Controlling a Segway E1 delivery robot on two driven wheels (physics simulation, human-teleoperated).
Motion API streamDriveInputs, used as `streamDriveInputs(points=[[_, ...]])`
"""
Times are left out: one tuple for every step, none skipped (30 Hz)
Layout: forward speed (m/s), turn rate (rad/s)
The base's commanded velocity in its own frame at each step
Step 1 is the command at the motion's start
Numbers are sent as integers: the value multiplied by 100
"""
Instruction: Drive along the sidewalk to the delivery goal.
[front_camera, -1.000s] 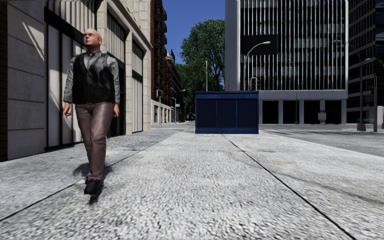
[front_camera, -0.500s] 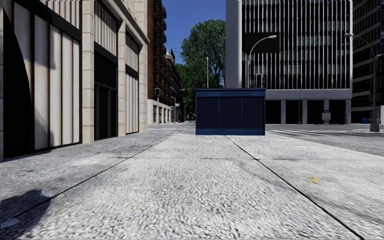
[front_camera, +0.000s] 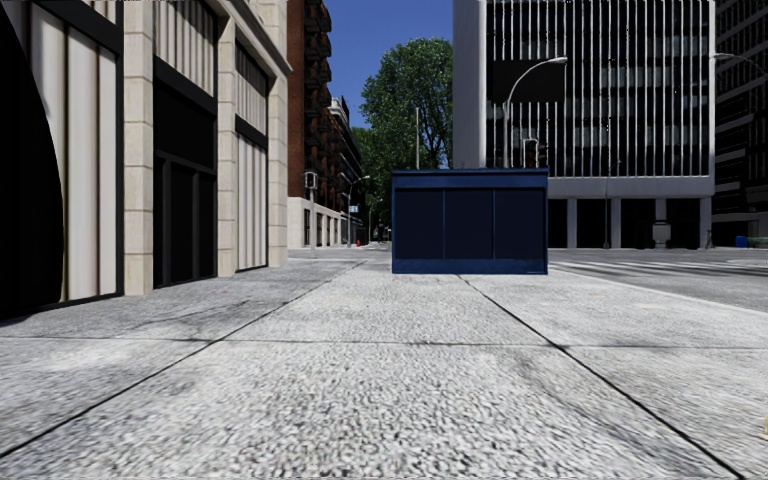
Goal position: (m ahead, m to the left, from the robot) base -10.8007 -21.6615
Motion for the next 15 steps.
streamDriveInputs(points=[[200,22],[200,25],[200,26],[200,27],[200,29],[200,29],[200,31],[200,33],[200,34],[200,37],[200,40],[200,45],[200,50],[200,52],[200,52]])
